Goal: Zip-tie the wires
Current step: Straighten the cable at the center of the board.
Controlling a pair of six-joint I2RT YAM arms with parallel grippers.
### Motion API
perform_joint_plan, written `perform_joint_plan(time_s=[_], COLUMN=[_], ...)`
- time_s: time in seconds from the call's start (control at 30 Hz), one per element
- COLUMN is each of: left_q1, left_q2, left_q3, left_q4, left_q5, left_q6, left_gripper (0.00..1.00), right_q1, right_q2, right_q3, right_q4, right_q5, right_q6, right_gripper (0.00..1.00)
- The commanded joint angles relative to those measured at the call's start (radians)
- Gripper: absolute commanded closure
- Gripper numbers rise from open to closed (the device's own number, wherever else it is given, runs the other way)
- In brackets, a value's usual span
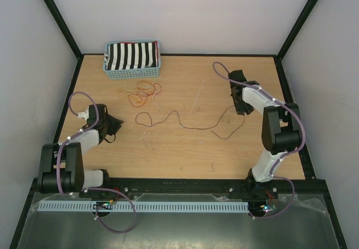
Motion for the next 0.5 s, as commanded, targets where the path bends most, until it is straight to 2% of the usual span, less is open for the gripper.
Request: perform_joint_plan(time_s=[0.0,0.13,0.27,0.37,0.47], left_q1=[0.010,0.012,0.011,0.004,-0.021], left_q2=[-0.003,-0.051,-0.080,-0.078,-0.063], left_q3=[-0.008,0.022,0.086,0.144,0.200], left_q4=[-0.054,-0.053,-0.053,-0.062,-0.125], left_q5=[-0.034,-0.011,0.084,0.172,0.201], left_q6=[0.034,0.112,0.241,0.354,0.445], left_gripper=[0.67,0.53,0.38,0.31,0.27], right_q1=[0.001,0.000,0.002,0.003,0.004], right_q2=[-0.060,-0.108,-0.161,-0.198,-0.228], right_q3=[0.057,0.080,0.105,0.117,0.117], right_q4=[-0.061,-0.070,-0.071,-0.069,-0.055], right_q5=[-0.080,-0.158,-0.304,-0.362,-0.418], right_q6=[-0.007,-0.012,-0.016,-0.004,0.011], right_gripper=[0.60,0.58,0.48,0.43,0.41])
